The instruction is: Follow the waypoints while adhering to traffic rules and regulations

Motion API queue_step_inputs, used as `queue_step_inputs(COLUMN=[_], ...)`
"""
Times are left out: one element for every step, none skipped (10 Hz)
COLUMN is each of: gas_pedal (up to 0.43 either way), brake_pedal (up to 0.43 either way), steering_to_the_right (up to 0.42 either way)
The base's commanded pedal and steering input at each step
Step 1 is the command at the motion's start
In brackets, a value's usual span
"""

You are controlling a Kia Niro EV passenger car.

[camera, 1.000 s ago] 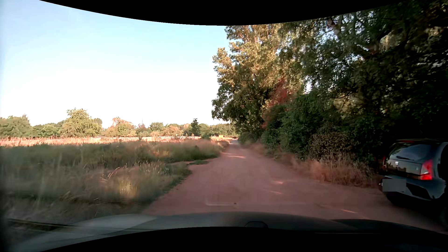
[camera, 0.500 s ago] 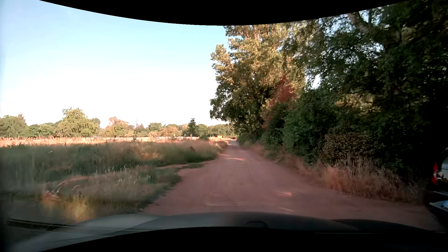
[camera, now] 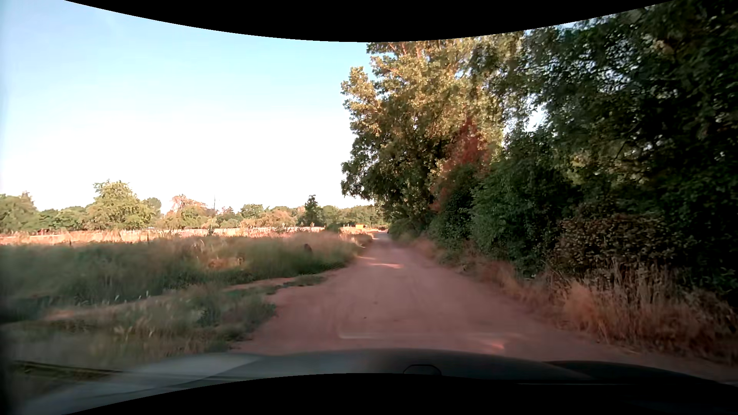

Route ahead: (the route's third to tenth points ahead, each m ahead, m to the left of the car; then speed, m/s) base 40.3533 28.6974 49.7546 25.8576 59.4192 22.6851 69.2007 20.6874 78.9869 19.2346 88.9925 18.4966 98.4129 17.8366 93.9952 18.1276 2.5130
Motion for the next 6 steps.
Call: queue_step_inputs(gas_pedal=[0.0, 0.0, 0.0, 0.0, 0.0, 0.0], brake_pedal=[0.0, 0.0, 0.0, 0.0, 0.0, 0.0], steering_to_the_right=[0.006, 0.003, 0.002, 0.002, 0.002, 0.002])
